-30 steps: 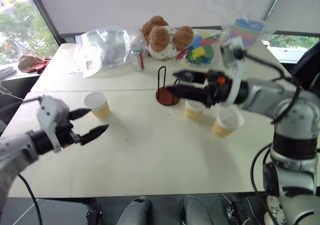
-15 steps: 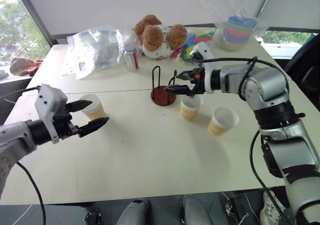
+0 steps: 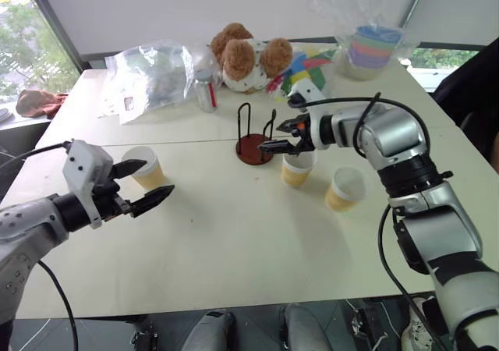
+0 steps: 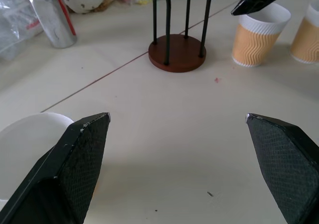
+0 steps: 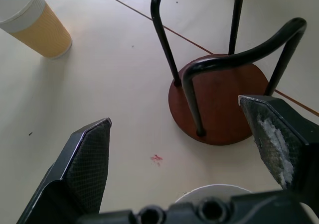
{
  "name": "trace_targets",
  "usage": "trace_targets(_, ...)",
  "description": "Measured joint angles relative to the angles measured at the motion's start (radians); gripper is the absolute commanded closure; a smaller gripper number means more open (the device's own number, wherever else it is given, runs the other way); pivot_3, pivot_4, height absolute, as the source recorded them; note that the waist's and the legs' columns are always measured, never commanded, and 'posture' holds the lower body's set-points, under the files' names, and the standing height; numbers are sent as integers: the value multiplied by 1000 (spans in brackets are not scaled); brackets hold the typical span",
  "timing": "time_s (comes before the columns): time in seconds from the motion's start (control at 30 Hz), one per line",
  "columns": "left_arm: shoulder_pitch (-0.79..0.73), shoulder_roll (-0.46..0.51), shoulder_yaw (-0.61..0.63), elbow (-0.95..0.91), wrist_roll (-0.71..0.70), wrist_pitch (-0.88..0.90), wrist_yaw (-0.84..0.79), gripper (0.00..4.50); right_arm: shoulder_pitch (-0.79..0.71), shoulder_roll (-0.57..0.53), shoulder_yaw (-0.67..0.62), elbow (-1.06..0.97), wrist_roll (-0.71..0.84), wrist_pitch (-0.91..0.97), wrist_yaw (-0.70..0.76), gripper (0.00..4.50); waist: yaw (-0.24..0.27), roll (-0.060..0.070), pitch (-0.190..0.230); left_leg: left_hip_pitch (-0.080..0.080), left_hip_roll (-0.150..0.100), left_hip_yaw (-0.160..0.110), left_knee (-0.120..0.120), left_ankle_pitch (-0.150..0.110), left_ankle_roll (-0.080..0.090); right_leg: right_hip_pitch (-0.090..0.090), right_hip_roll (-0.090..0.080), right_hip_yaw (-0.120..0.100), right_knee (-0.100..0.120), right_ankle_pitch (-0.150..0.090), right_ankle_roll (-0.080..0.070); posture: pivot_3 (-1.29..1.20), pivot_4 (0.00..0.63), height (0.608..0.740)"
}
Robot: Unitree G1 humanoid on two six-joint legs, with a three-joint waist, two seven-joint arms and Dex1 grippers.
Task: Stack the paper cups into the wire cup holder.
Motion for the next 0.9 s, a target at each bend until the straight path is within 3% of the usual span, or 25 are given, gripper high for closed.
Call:
trace_targets(0.33,-39,-21,-47,9,45,-39,10,0,-17,102,-13,124,-57,-59,-2,36,-2,0,0,0,0,0,0,0,0,0,0,0,1,0,0,0,150,740)
trace_targets(0.43,-42,-27,-48,12,60,-45,16,0,-28,140,-27,187,-83,-88,-29,825,-2,0,0,0,0,0,0,0,-1,0,0,0,1,0,0,0,150,740)
trace_targets(0.63,-39,-41,-61,12,83,-60,19,0,-53,198,-57,258,-128,-150,-91,4108,-2,0,0,0,0,0,0,1,-1,-1,1,0,2,0,0,0,150,740)
trace_targets(0.67,-39,-42,-62,12,85,-60,20,0,-56,200,-59,263,-134,-157,-95,4464,-3,0,0,0,0,0,0,1,-1,0,1,0,2,0,0,0,150,740)
trace_targets(0.9,-38,-47,-64,12,103,-65,20,0,-58,204,-66,259,-169,-193,-73,4464,-3,0,0,0,0,0,0,1,-1,-1,1,0,2,0,0,0,150,740)
